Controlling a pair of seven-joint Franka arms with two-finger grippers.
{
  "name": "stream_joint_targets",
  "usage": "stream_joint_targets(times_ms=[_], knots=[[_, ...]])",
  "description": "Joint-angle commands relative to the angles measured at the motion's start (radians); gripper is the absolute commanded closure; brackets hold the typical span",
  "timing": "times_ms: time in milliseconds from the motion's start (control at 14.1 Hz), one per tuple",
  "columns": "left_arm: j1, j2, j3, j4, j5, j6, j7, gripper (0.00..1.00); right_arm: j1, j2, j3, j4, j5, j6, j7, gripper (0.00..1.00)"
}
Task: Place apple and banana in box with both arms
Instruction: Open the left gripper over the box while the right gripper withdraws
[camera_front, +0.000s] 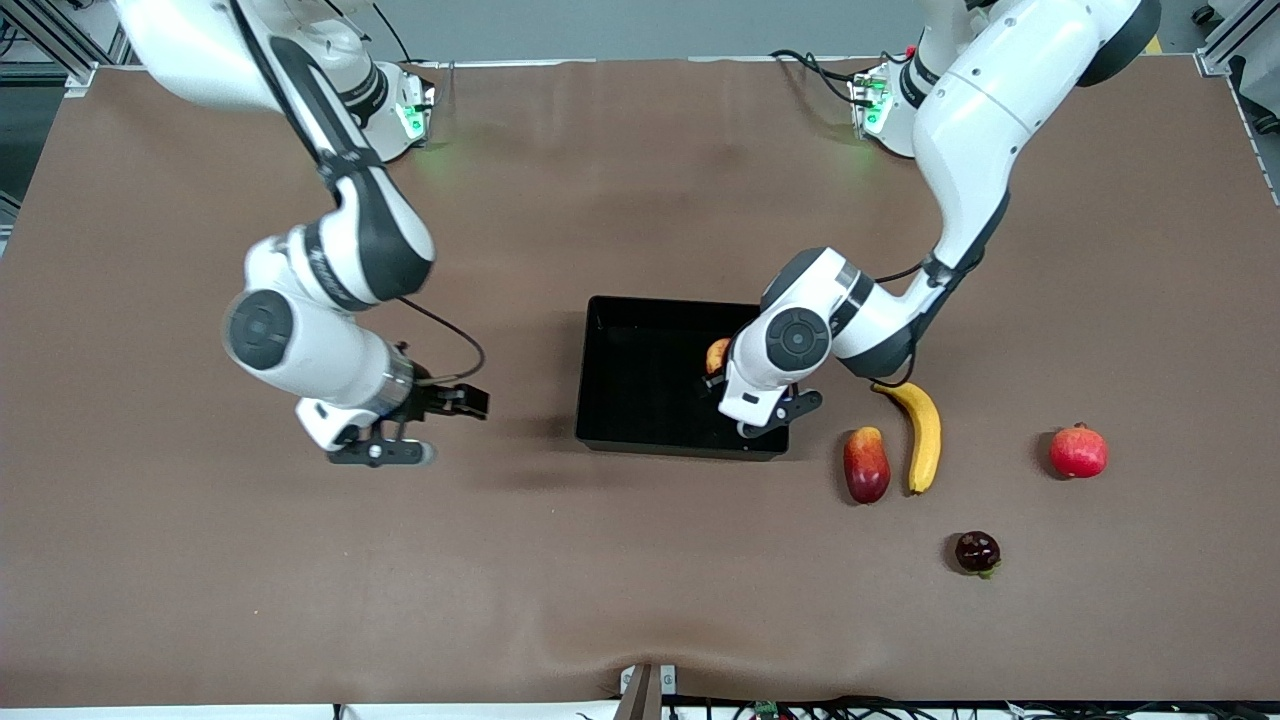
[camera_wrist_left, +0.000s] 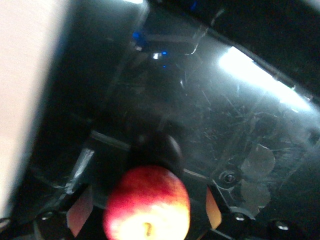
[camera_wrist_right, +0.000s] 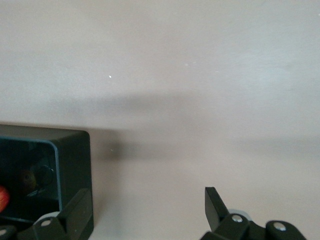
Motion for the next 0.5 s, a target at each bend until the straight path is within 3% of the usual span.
stream_joint_targets(times_ms=[0,142,425], knots=[[0.003,-0.168,0.021,0.054,0.022,-0.223,-0.006,0.00,-0.065,-0.116,0.013,-0.053,-0.014,-0.073,-0.052,0.00],[0.017,-0.240,0.054,0.098,0.021,-0.293,0.059,0.00,-0.105,-0.175,-0.019,-0.053,-0.014,-0.147,-0.130,0.00],[0.187,-0.308,0.052,0.066,0.016,-0.339,0.332,0.00,-0.111,-0.270,-0.173,-0.050,-0.015,-0.256,-0.360,0.00]])
